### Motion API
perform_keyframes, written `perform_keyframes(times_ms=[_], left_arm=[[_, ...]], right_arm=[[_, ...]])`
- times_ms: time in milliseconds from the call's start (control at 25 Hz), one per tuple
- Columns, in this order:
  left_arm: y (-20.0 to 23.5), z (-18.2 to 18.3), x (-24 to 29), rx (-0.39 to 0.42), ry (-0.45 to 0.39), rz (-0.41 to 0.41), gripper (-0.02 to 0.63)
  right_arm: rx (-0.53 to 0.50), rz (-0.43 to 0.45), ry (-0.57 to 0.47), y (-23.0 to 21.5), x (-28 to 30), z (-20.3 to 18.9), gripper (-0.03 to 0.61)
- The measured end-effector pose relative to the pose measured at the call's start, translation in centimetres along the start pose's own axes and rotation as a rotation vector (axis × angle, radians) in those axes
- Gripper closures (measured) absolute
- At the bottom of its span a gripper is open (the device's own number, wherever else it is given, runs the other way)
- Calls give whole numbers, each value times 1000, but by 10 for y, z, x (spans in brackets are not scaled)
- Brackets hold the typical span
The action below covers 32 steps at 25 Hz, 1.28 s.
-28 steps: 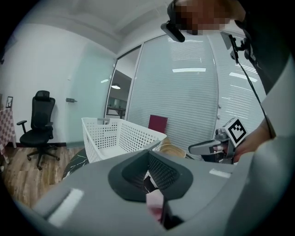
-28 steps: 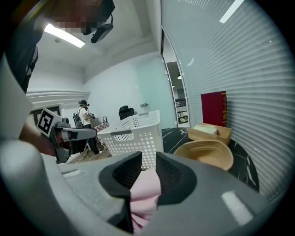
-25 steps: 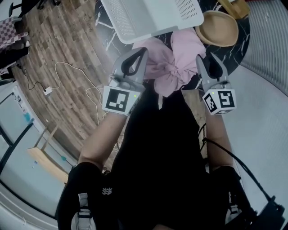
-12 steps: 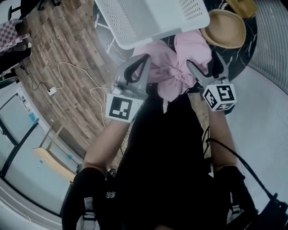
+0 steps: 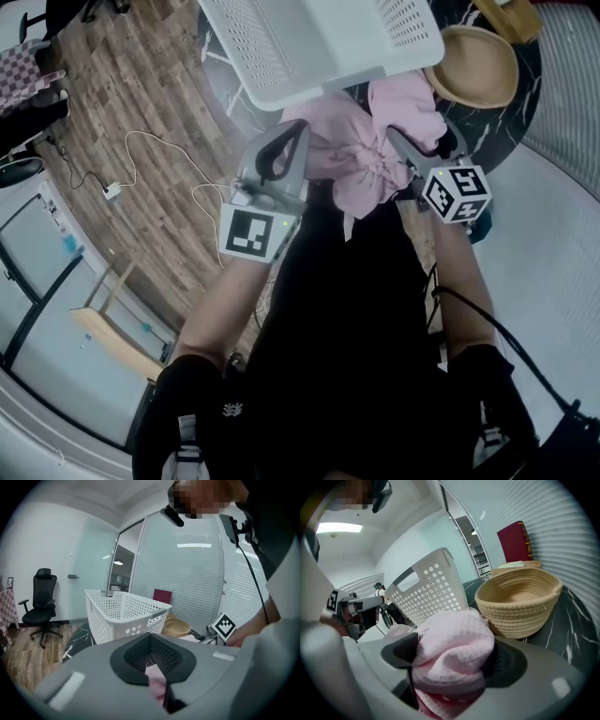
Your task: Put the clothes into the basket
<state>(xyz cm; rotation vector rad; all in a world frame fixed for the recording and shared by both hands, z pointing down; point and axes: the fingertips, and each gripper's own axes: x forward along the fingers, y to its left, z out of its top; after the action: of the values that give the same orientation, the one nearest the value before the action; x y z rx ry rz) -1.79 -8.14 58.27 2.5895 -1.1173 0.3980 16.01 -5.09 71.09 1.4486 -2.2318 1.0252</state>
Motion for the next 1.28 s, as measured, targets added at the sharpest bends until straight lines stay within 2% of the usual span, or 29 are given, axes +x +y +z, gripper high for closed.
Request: perform_keyframes(times_ms=[80,120,200,280,320,600,1000,1280], left_arm=[[4,-1,-1,-3,2,12,607],[7,-1,-2,-5,2,18,607],[11,1,-3,-3,0,27,607],[13,6,-5,2,-5,31,607],[13,9,-5,3,-9,32,607],[11,29,-13,7,-36,42,607],[22,85,-30,52,-110,85,607],[15,111,-45,69,-150,93,607]], right_arm=[[9,29,19,3,3,-2,186],[5,43,26,5,4,-3,245],[-12,64,34,11,5,-2,405],[-32,76,34,18,5,2,483],[-39,81,30,21,4,4,498],[-80,136,-5,45,-11,25,525],[-137,188,-40,85,-45,52,534],[-161,191,-80,103,-74,70,537]])
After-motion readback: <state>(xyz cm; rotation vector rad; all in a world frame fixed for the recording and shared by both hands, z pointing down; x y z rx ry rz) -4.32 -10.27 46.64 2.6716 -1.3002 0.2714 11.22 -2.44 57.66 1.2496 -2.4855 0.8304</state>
